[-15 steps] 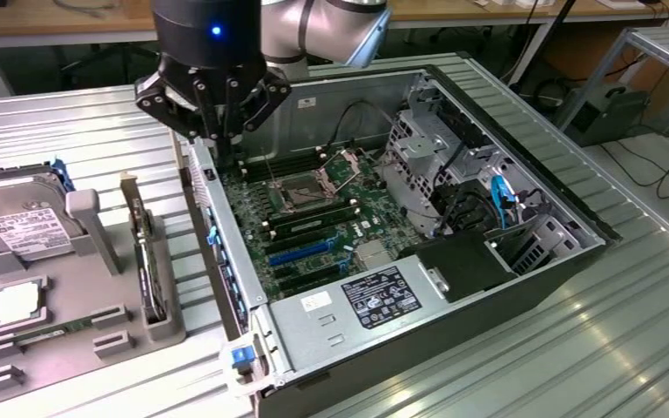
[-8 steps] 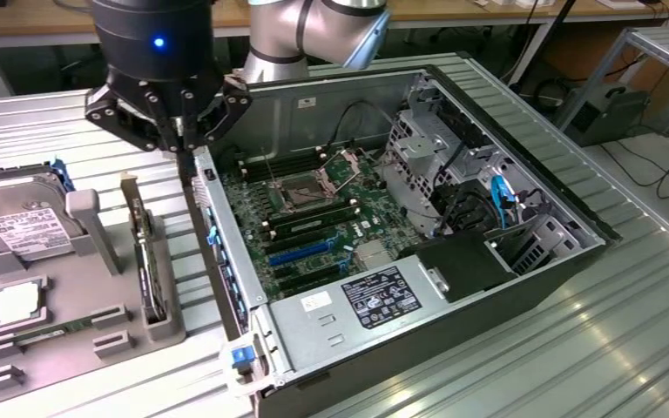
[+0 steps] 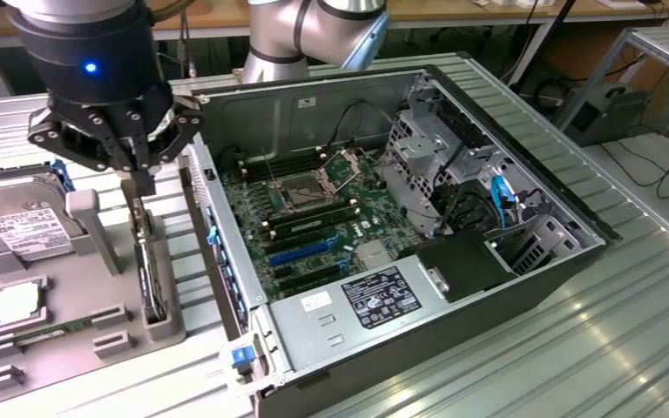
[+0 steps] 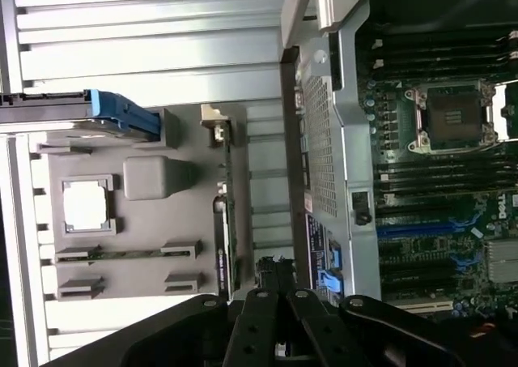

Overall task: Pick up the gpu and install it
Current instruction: 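Reach for the gpu, then pick up the gpu and move the gpu toward the slot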

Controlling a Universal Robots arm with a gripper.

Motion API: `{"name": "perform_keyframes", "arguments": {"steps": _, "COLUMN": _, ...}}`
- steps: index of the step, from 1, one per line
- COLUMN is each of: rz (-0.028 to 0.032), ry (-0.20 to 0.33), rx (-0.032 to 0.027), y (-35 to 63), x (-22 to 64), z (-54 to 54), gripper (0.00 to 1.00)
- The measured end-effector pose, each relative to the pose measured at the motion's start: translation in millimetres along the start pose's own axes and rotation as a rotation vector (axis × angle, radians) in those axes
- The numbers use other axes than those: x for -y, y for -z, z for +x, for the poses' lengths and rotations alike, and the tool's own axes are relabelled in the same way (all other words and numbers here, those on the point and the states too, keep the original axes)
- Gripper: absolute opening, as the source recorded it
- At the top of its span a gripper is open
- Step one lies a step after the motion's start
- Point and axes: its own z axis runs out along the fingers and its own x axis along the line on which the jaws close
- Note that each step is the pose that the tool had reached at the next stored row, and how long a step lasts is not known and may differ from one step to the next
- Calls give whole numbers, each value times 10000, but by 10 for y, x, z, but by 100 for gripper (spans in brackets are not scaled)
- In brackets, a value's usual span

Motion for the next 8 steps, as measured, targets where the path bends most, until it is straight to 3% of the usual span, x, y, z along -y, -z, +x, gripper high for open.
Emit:
{"name": "perform_keyframes", "arguments": {"steps": 3, "rz": 5, "ry": 0, "rx": 0, "y": -51, "x": 3, "z": 145, "gripper": 11}}
{"name": "perform_keyframes", "arguments": {"steps": 8, "rz": 6, "ry": 0, "rx": 0, "y": -51, "x": 3, "z": 145, "gripper": 11}}
